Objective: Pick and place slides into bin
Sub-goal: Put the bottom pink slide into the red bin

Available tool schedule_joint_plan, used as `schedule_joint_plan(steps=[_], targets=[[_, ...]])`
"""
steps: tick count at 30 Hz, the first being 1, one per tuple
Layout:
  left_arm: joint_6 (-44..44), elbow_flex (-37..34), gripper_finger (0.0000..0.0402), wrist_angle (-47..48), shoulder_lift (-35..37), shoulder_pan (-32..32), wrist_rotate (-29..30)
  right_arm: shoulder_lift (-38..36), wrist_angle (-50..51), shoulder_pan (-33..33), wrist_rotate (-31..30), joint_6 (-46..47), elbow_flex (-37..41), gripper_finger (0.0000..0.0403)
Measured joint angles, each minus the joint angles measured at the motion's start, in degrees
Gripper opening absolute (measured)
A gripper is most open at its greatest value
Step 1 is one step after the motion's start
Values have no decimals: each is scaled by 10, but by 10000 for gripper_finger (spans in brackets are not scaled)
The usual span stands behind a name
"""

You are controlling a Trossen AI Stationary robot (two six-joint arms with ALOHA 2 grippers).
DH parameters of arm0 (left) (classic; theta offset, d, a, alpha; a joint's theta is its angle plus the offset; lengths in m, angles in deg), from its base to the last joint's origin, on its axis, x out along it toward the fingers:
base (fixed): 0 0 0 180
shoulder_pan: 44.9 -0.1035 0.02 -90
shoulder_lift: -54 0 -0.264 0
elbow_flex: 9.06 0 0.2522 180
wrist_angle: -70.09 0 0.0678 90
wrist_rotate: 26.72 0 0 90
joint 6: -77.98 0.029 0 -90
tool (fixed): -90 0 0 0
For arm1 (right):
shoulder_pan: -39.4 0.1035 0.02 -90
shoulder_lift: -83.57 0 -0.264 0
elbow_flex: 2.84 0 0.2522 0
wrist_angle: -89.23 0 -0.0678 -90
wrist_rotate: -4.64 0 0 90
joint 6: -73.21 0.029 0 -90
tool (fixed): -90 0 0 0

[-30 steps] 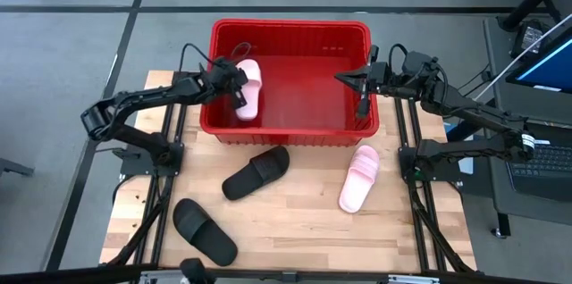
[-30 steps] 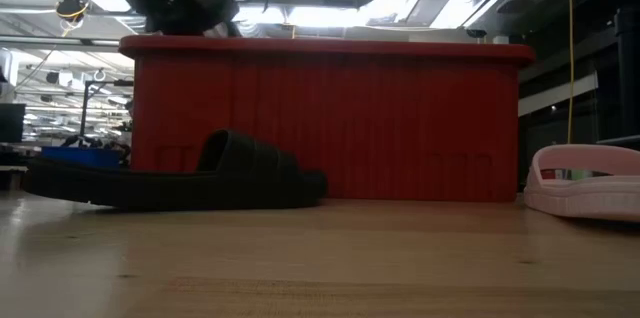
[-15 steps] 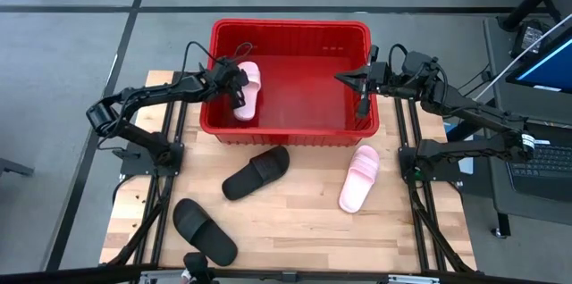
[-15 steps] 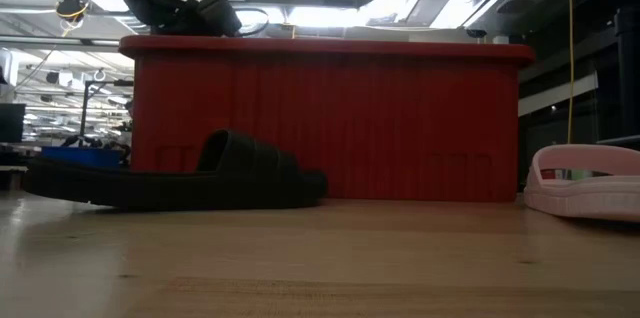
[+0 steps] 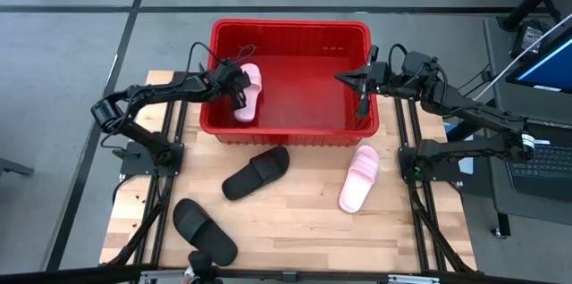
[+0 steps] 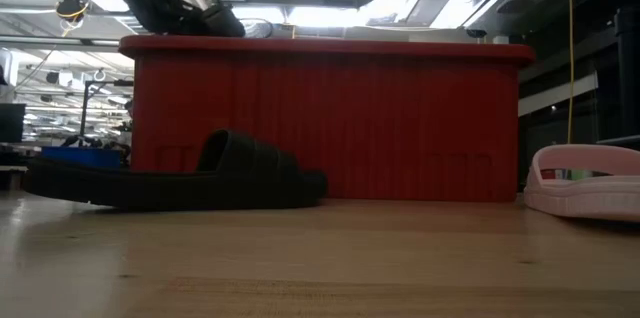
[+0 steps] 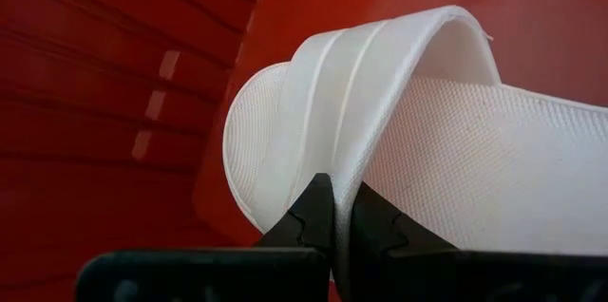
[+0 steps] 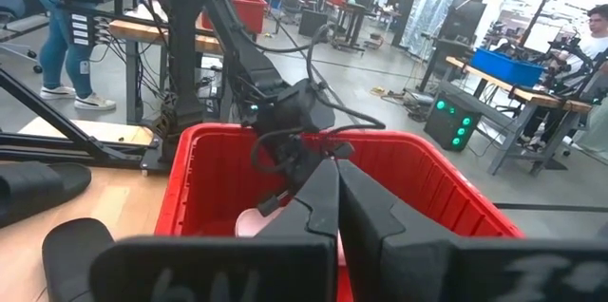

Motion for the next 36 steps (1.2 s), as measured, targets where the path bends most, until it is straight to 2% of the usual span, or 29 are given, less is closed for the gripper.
schedule_joint_plan(steps=[6,10,30,36], targets=[[-1,0,3,0,-28,0,-7,0,1,0,0,1,0,7],[-1,2,3,-2,-40,1,13,0,1,0,0,1,0,7],[24,1,4,-11,-41,0,21,0,5,0,0,3,0,7],[24,1,36,-11,-41,0,23,0,5,0,0,2,0,7]])
